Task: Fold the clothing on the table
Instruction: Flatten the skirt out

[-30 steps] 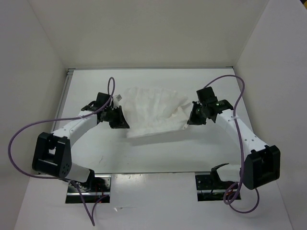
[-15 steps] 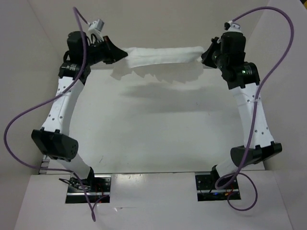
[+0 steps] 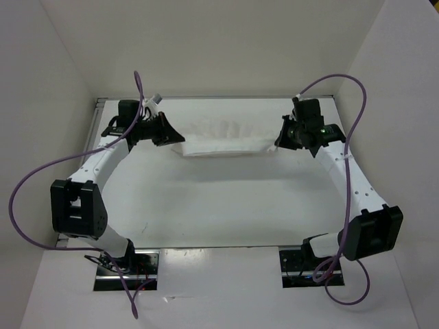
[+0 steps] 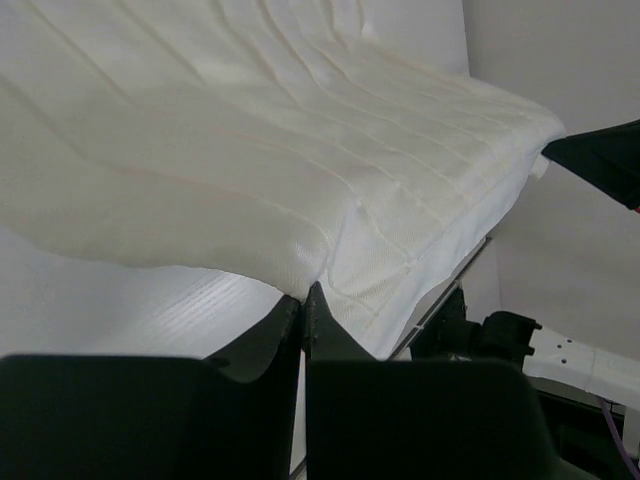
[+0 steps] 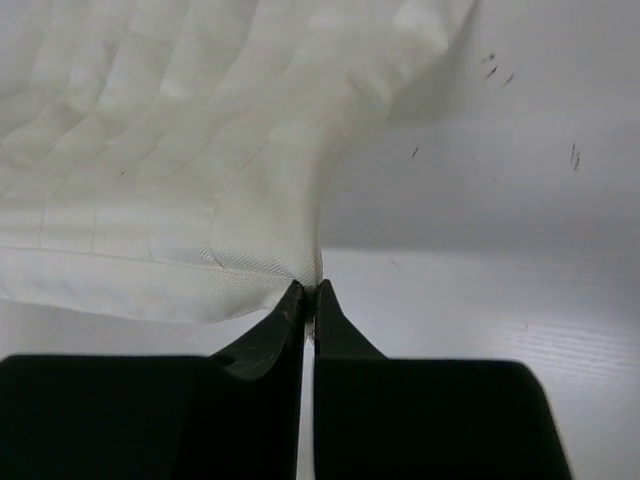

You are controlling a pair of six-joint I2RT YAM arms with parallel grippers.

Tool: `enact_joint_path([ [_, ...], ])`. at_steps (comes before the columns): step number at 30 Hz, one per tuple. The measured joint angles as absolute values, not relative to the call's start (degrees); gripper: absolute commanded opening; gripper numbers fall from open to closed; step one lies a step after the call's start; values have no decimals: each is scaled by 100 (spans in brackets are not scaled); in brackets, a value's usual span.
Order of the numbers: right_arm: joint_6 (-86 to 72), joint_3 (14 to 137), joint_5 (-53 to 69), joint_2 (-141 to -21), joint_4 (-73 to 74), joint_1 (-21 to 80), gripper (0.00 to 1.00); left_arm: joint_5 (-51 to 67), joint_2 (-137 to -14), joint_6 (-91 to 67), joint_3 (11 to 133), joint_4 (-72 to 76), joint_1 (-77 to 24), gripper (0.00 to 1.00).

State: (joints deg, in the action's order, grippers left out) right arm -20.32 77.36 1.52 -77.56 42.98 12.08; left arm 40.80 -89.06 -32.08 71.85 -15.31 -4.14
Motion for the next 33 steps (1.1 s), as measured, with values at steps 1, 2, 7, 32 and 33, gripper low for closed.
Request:
enact_joint_path([
  [1, -2034, 7590, 204, -7736, 4327, 1208, 0, 4099, -8903, -3201, 7100, -1588, -414, 4],
  [2, -2040, 7476, 257, -7688, 4346, 1208, 0, 4115, -8903, -3190, 7059, -1616, -414, 4],
  [7, -2049, 7483, 305, -7299, 4351, 1205, 0, 4171, -8742, -3170, 7223, -1610, -412, 4],
  [32, -2058, 6729, 1168, -5723, 4670, 1243, 0, 4342, -5813, -3361, 5465, -1872, -373, 4],
  [33, -2064, 6742, 1269, -5301, 4834, 1297, 0, 4381, -5282, -3446, 5459, -1994, -370, 4],
])
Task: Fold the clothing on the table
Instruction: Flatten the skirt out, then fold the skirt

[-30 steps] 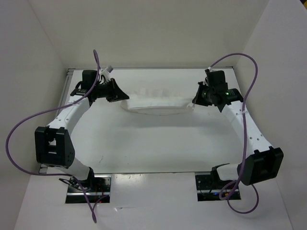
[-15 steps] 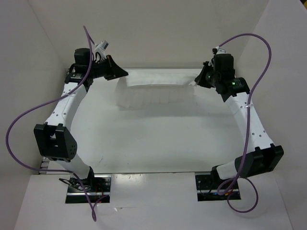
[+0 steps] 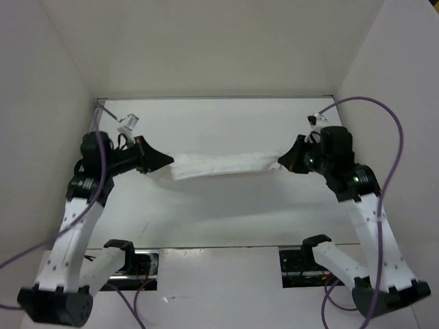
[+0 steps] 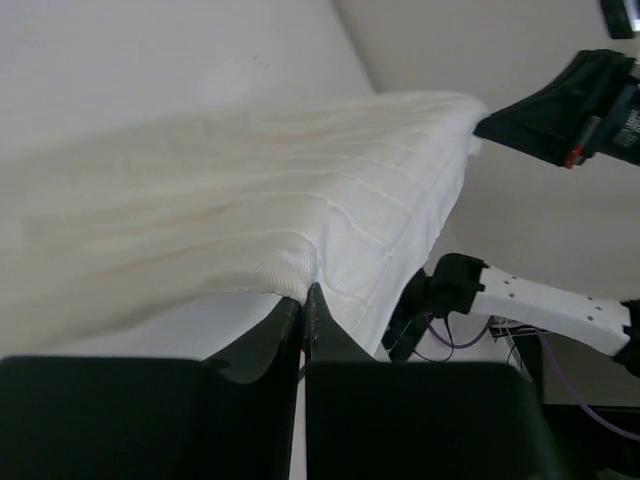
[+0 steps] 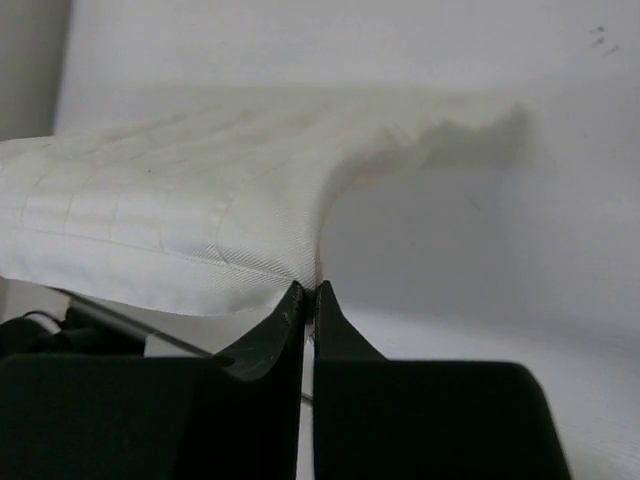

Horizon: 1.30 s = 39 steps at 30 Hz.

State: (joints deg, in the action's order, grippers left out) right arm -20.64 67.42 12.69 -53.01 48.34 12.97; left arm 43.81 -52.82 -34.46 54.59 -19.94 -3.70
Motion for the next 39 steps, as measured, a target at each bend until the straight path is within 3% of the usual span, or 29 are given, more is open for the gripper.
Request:
enact_joint_path([
  [5, -2165, 7494, 1649, -4202, 5262, 1439, 0, 4595, -3568, -3791, 5983, -2268, -401, 5],
  [9, -2161, 7907, 1804, -4147, 5131, 1437, 0, 4628, -3398, -3955, 5902, -2001, -405, 5],
  [12, -2156, 7439, 1721, -4840, 4788, 1411, 0, 4392, -4309, -3951, 5520, -1944, -401, 7],
  [17, -2134, 7196, 1695, -7262, 3953, 1247, 0, 3933, -7467, -3881, 5675, -1704, -309, 12],
  [22, -2088, 7738, 1638, -9369, 3719, 943, 0, 4195, -10230, -3868, 7279, -1632, -191, 15],
  [24, -2086, 7972, 1632, -9657, 3610, 856, 0, 4383, -10940, -3935, 8005, -1474, -169, 15],
  [27, -2069, 8176, 1649, -9708, 3496, 755, 0, 4639, -11472, -4001, 8639, -1269, -152, 15],
  [32, -2047, 8235, 1695, -9507, 3358, 718, 0, 4921, -11496, -4084, 8698, -1129, -123, 17],
  [39, -1955, 7535, 1822, -9194, 3487, 718, 0, 4967, -10881, -3955, 7269, -1059, -115, 18],
])
